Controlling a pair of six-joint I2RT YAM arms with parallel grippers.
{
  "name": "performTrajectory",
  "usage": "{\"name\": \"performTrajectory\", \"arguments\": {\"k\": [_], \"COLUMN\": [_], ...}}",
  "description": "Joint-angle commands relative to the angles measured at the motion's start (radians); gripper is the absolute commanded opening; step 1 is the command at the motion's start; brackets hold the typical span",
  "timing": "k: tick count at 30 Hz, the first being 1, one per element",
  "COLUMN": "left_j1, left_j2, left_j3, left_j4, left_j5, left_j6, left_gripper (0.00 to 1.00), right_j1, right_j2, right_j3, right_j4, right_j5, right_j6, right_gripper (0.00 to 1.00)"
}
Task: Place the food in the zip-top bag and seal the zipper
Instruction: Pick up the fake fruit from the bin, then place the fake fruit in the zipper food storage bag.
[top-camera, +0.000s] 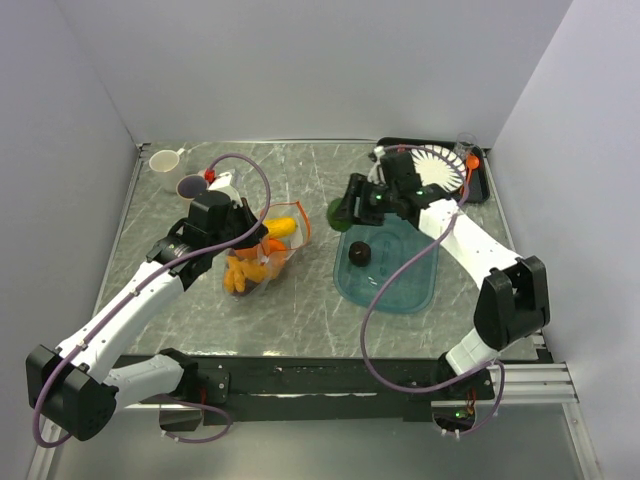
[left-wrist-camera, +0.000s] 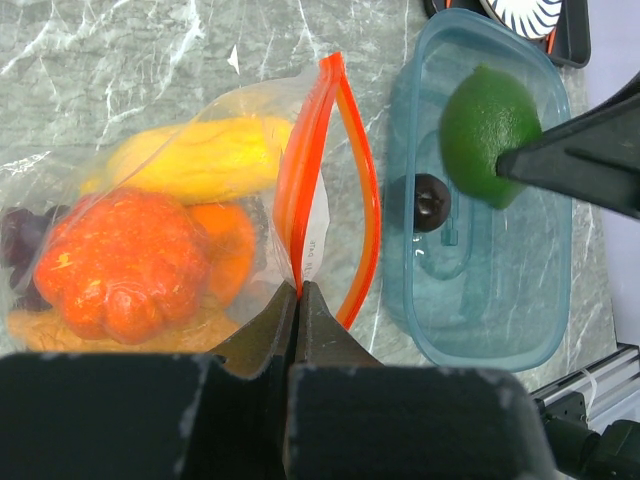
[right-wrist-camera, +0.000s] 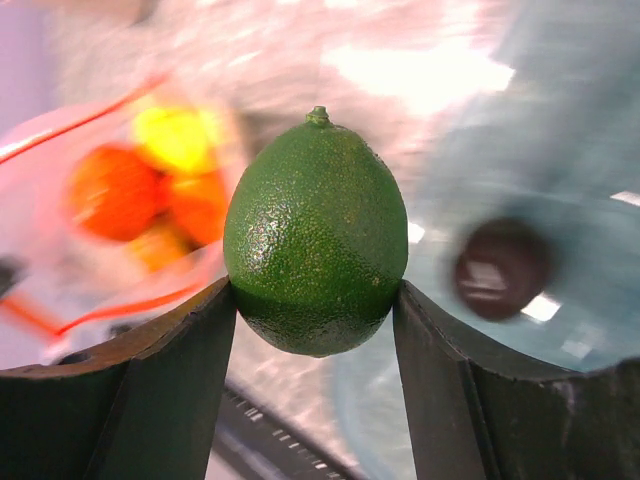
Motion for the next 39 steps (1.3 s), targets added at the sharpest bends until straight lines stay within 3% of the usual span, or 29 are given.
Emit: {"name": "performTrajectory", "arguments": {"k": [1,18,26,30,36,39], "left_j1": [-0.003,-0.003,-0.003,-0.003,-0.003,-0.003], "left_j2": [-0.019,-0.048,-0.051,-0.049,-0.049,-0.045], "left_j3": [0.019,0.019,0.016,0.02,0.02,0.033], "left_j4": [0.027,0.018,0.014,0.009,0.017,0.004], "left_j5": [0.012,0.001,0.001,-0.026,-0.019,-0.027], "left_j6": [0.009,0.01,0.006,0.004,-0.002,0.003], "left_gripper": [0.01,0.01,0.01,0.01,0.01,0.01], "right_j1": [0.086,0.263,0.318,0.329,0.332,0.333], "right_j2": [0.018,0.229,0.275,0.246,0.259,0.261], "right_j3": [0.093,0.27,0.366,0.353,0.37,0.379], "right_j4": [0.132,0.039,-0.055,-0.073,-0.09,-0.093], "right_j5": [-0.109,-0.129,-0.105,-0.054,-0.072,-0.059], "right_j6": [0.07,0.024,-0.047,-0.065,-0.077,-0.08], "right_gripper": [0.21,0.22,0.34,0.34,0.45,0.62]}}
